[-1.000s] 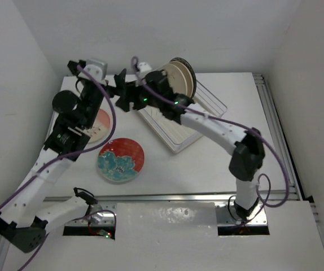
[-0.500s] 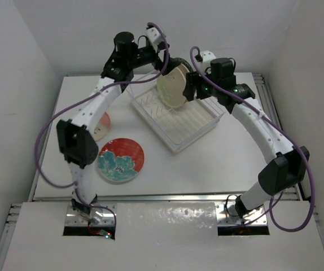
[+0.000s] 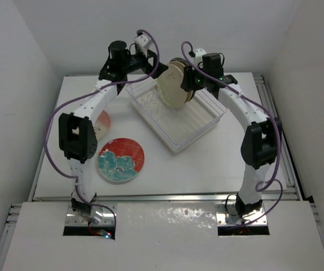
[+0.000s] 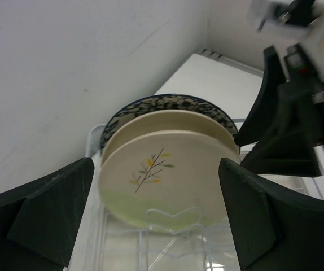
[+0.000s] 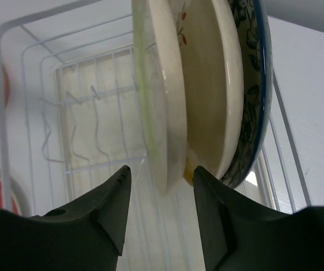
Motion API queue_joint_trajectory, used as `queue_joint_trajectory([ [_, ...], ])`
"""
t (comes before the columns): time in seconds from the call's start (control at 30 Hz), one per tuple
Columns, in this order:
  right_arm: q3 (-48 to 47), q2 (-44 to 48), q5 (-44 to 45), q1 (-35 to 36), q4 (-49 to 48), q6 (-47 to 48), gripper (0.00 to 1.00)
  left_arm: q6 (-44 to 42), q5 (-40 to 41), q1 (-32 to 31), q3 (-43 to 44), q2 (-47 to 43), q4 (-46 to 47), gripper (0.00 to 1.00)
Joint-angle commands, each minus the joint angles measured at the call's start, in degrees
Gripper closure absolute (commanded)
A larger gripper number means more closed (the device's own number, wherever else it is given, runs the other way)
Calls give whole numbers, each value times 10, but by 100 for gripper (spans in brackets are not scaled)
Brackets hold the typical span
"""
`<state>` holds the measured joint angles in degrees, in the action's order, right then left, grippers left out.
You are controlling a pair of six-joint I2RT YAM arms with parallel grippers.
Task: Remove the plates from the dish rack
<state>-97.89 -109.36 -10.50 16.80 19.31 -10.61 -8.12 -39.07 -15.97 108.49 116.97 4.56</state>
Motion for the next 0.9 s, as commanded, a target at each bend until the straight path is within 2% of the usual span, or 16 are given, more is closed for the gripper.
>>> queue_joint_trajectory([
  [0.0,-41,-28,0,1,-58,-11,53,-37,96,17,-33,-96,-24,9],
  [0.13,-66,-62,26,2,-75,-6,52,-77,164,28,-148,-182,-34,8],
  [0.23,-94,-93,15,3,-70,7,50,-93,166,28,-201,-228,-33,6],
  [0.3,-100,-106,-14,3,-75,2,54,-89,159,28,-218,-245,-34,6],
  [0.57,-95,-125,-23,3,-112,-28,88,-60,171,28,-292,-317,-32,6],
  [0.6,-95,-120,-26,3,-111,-26,99,-59,179,28,-302,-321,-33,6],
  [0.73,-96,-84,-30,3,-120,-21,100,-56,187,28,-312,-333,-40,5],
  [0.87,-117,-38,-11,3,-144,-43,100,-88,142,28,-318,-341,-83,5],
])
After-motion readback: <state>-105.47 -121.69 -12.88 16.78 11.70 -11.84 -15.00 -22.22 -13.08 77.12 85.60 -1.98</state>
